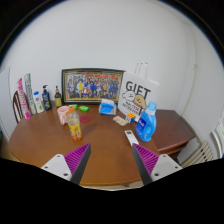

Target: Pour water

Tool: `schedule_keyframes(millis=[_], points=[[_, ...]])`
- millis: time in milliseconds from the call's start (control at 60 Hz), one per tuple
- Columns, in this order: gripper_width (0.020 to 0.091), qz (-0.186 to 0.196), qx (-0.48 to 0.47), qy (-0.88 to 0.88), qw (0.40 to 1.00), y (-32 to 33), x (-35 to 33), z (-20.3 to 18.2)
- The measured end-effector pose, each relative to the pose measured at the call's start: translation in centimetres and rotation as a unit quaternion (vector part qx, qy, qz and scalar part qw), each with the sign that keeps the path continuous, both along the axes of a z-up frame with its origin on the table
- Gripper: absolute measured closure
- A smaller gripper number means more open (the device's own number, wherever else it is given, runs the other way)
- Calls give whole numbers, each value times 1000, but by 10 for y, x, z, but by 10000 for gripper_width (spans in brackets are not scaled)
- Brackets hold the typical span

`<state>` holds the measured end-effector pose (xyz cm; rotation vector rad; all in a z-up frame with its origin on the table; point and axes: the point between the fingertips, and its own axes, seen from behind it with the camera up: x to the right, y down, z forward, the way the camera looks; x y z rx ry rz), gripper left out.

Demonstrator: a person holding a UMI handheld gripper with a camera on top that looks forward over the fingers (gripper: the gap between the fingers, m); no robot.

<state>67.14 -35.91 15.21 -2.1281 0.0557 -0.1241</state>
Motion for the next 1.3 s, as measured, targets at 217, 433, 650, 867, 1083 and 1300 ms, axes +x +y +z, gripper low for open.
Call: schedule_keyframes(millis=[217,433,650,867,1083,1300], points=[[243,69,-3,35,997,5,-76,-14],[251,113,27,50,992,56,-154,-27],[248,94,66,46,992,168,-173,-86],[291,69,69,53,994,255,-180,-162],[722,50,77,49,995,281,-182,-176],[812,39,63,-51,996,294,-156,-142]])
